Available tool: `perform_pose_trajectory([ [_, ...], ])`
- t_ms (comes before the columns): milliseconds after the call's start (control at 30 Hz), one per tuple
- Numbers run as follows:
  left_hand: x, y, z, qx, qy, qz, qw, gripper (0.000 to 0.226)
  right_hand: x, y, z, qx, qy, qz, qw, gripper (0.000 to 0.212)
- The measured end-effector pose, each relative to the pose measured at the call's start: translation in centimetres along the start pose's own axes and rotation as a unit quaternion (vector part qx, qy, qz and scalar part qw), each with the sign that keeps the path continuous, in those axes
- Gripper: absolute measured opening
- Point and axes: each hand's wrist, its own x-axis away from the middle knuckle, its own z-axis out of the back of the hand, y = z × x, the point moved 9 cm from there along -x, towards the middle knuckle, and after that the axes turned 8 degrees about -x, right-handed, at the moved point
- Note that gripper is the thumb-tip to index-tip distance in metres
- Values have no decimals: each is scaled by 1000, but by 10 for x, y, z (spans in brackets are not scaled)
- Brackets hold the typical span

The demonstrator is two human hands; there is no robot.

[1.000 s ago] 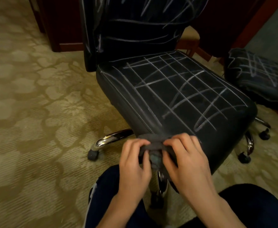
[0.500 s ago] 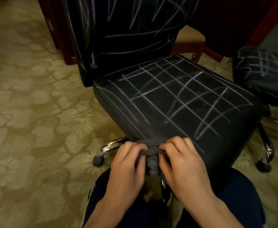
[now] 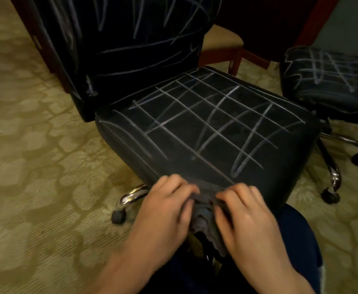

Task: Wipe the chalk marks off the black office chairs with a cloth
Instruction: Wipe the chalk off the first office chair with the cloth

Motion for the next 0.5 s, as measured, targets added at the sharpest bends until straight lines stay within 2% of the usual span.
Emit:
perform_pose_trajectory([
  [67,-21,12,-16,-2,-32,-29,999,15,7,23,12,7,39,-22,999,10],
  [267,-123,22,-67,-87,-107,-23,990,24,-49,95,17,40,78,-132,987,13],
  [333,-120,26,-69,-86,-125,-52,987,21,-38,92,20,44,77,-121,989,12],
  [400,-92,34,-59,-55,-132,-91,986,16,-8,80,20,35,67,-113,991,20],
  [500,-64,42,-51,-9,-153,-111,982,18,18,71,23,-1,75,-105,992,20],
])
